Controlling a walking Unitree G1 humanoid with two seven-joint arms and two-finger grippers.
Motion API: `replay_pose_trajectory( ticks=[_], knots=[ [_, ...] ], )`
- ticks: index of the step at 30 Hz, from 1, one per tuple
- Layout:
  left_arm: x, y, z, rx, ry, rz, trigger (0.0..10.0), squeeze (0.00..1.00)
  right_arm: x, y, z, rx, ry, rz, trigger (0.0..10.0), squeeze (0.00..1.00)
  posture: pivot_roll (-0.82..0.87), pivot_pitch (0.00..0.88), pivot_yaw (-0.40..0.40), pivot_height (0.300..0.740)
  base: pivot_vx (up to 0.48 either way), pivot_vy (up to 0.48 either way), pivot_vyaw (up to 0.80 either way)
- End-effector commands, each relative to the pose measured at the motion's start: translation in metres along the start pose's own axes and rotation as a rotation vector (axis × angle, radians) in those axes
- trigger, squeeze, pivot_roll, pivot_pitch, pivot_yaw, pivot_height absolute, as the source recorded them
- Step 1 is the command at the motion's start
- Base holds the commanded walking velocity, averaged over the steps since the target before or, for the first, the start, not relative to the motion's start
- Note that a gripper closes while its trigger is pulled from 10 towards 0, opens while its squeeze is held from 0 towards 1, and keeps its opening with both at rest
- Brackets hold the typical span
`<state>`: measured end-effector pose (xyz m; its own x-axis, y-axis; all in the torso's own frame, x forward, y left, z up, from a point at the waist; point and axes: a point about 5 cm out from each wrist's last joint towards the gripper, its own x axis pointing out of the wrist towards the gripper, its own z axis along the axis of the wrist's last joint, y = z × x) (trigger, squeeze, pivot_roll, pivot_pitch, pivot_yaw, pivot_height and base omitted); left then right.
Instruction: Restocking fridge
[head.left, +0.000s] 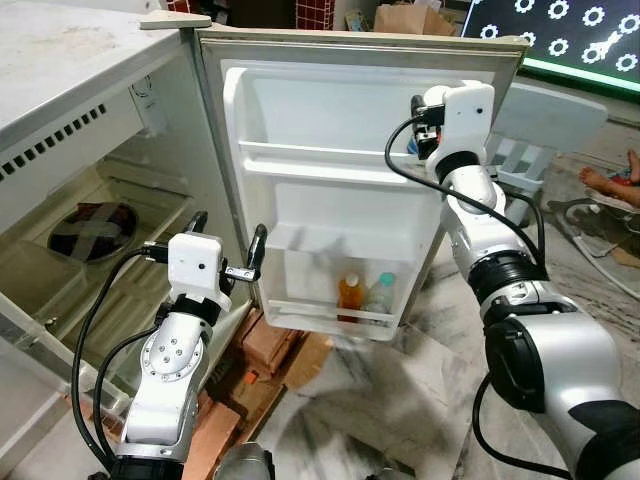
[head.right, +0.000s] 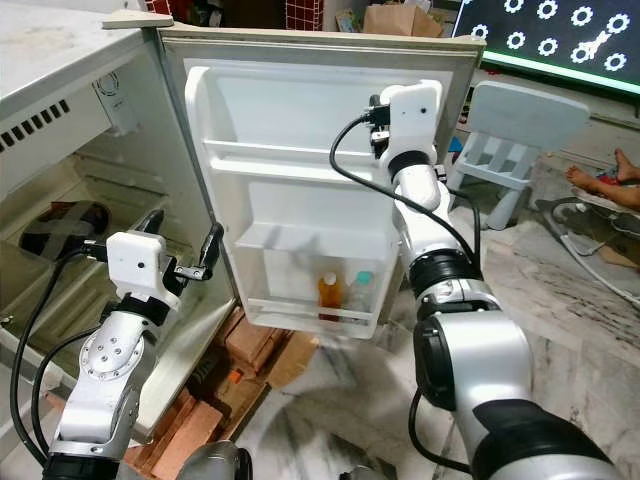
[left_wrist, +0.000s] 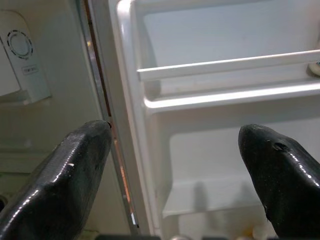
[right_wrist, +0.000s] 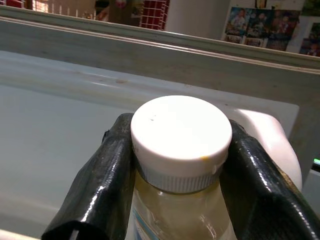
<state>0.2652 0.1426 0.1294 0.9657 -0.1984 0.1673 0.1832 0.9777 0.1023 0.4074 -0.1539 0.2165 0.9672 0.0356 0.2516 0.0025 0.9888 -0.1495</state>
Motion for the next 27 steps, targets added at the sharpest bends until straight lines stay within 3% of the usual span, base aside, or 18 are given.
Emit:
replay_pose_trajectory(
  ticks=[1, 4, 5, 6, 12, 19, 27],
  knots=[
    [0.001, -0.001, 0.003, 0.015, -0.003, -0.012, 10.0, 0.0, 0.002, -0.011, 0.001, 0.006, 0.024, -0.047, 10.0, 0.0, 0.15, 0.029, -0.016, 0.74, 0.0, 0.0, 0.0],
    [0.001, -0.001, 0.003, 0.016, -0.002, -0.013, 10.0, 0.0, 0.002, -0.011, 0.0, 0.037, 0.033, -0.038, 10.0, 0.0, 0.15, 0.029, -0.016, 0.74, 0.0, 0.0, 0.0],
    [0.002, -0.001, 0.003, 0.016, -0.002, -0.014, 10.0, 0.0, 0.002, -0.012, 0.0, 0.036, 0.035, -0.039, 10.0, 0.8, 0.15, 0.029, -0.016, 0.74, 0.0, 0.0, 0.0],
    [0.002, -0.002, 0.003, 0.017, -0.002, -0.014, 10.0, 0.0, 0.003, -0.013, 0.001, 0.036, 0.034, -0.044, 10.0, 1.0, 0.15, 0.029, -0.016, 0.74, 0.0, 0.0, 0.0],
    [0.002, -0.003, 0.002, 0.016, 0.0, -0.02, 10.0, 0.0, 0.008, -0.014, 0.016, 0.014, -0.031, -0.043, 10.0, 1.0, 0.14, 0.028, -0.015, 0.74, 0.0, 0.0, 0.0],
    [0.002, -0.004, 0.002, 0.022, 0.002, -0.028, 10.0, 0.0, 0.015, -0.023, 0.05, -0.083, -0.202, -0.069, 10.0, 1.0, 0.14, 0.023, -0.014, 0.74, 0.0, 0.0, 0.0],
    [0.003, -0.005, 0.002, 0.027, 0.0, -0.027, 10.0, 0.0, 0.016, -0.027, 0.058, -0.085, -0.241, -0.087, 10.0, 1.0, 0.14, 0.023, -0.014, 0.74, 0.0, 0.0, 0.0]
  ],
)
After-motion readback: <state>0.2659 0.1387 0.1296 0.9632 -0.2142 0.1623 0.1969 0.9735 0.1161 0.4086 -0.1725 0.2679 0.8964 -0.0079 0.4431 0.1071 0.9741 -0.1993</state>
